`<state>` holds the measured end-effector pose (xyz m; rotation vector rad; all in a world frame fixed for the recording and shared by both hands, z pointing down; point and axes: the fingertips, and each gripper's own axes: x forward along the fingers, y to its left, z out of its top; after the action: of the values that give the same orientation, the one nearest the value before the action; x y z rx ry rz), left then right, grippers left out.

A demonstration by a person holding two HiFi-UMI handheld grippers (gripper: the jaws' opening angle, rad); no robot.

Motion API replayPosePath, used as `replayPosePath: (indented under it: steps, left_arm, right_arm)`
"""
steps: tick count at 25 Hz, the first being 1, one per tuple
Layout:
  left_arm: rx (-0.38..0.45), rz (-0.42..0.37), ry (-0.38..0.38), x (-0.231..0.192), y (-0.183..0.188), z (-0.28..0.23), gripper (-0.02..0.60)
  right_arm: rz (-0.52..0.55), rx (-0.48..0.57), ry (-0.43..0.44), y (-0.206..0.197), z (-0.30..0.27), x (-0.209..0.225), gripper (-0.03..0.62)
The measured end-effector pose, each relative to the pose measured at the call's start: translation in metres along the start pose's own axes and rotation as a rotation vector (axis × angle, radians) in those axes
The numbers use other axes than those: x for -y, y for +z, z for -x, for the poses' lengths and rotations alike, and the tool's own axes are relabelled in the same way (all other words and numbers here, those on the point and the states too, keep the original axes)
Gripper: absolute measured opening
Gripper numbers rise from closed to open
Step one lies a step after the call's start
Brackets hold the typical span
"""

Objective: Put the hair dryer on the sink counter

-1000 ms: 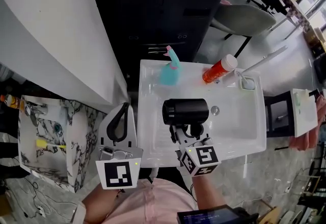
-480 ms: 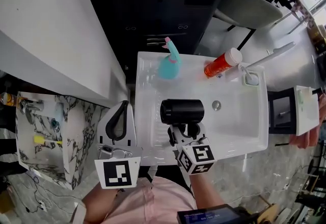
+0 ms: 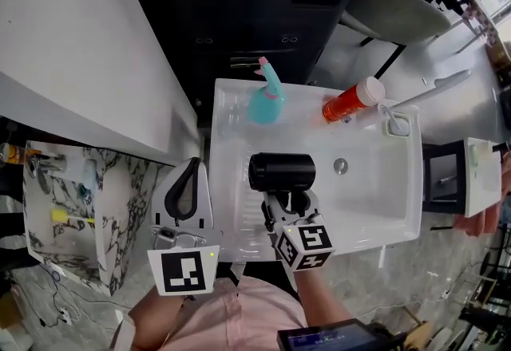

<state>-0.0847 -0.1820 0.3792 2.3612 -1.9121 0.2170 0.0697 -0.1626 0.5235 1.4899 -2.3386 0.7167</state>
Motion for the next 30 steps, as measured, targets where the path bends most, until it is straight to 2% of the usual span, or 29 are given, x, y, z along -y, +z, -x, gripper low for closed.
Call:
replayPosePath:
  steps: [9,20,30]
  left_arm:
    - [-0.014,0.001,0.005,-0.001,-0.005,-0.011,0.011]
    - [-0.033,0.003,0.019,-0.009,-0.011,-0.018,0.009]
    - [-0.039,0.01,0.026,-0.014,-0.014,-0.023,0.011]
  right_arm:
    - [-0.036,-0.04,0.0,-0.01,-0.016,0.007,0.207]
    - [-0.113,-0.14,-0.013,-0.032,-0.032,0.015,0.21]
    - [-0.185,-0.254,-0.063,-0.051,-0.049,0.025,0.213]
